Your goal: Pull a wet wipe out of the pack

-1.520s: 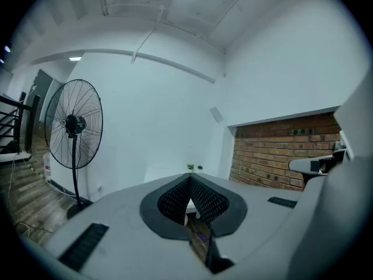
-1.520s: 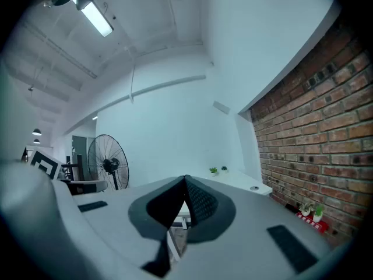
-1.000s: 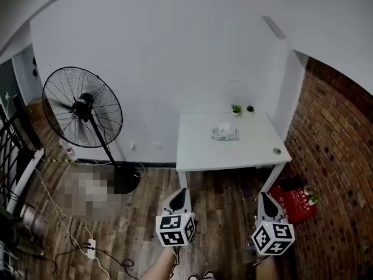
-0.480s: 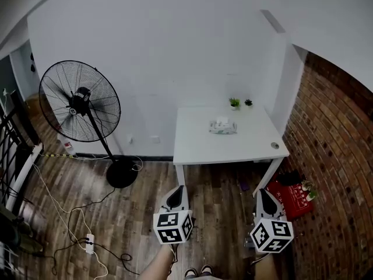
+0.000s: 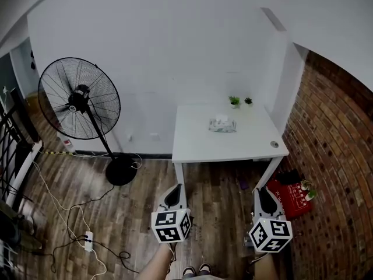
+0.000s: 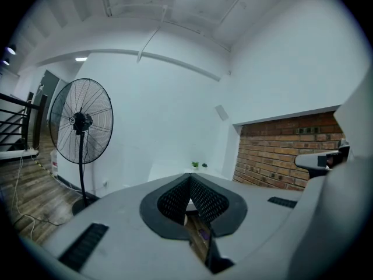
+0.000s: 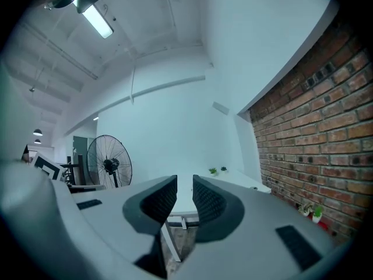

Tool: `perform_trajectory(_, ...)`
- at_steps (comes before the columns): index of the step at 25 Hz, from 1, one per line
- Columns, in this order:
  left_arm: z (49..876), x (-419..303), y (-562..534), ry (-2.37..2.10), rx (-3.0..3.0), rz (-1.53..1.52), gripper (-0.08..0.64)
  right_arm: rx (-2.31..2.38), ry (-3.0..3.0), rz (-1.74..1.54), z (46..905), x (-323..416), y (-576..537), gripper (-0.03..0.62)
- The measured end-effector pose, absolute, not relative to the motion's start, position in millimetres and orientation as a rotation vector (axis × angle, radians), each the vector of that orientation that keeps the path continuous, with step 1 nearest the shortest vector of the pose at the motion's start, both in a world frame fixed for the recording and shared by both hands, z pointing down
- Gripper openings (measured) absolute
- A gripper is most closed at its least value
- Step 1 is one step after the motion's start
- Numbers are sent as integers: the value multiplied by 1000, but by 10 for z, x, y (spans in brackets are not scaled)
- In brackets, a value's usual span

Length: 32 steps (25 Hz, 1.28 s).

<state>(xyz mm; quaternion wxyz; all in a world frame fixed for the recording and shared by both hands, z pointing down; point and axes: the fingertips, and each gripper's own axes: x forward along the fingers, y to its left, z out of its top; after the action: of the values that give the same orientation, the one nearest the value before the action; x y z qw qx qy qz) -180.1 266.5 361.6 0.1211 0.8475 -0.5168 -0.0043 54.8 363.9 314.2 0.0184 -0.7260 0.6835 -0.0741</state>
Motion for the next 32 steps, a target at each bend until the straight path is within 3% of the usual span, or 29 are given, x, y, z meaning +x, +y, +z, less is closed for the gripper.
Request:
perform_trajectory(11,3572,-1651,2535,-1537,2482,2,0,-2242,2141,-222,3152,707,3483,141)
perform_trajectory(32,3632,-1186,1791,-1574,2486,69,0,-2244,2097,-339,3486,1330,2813,140)
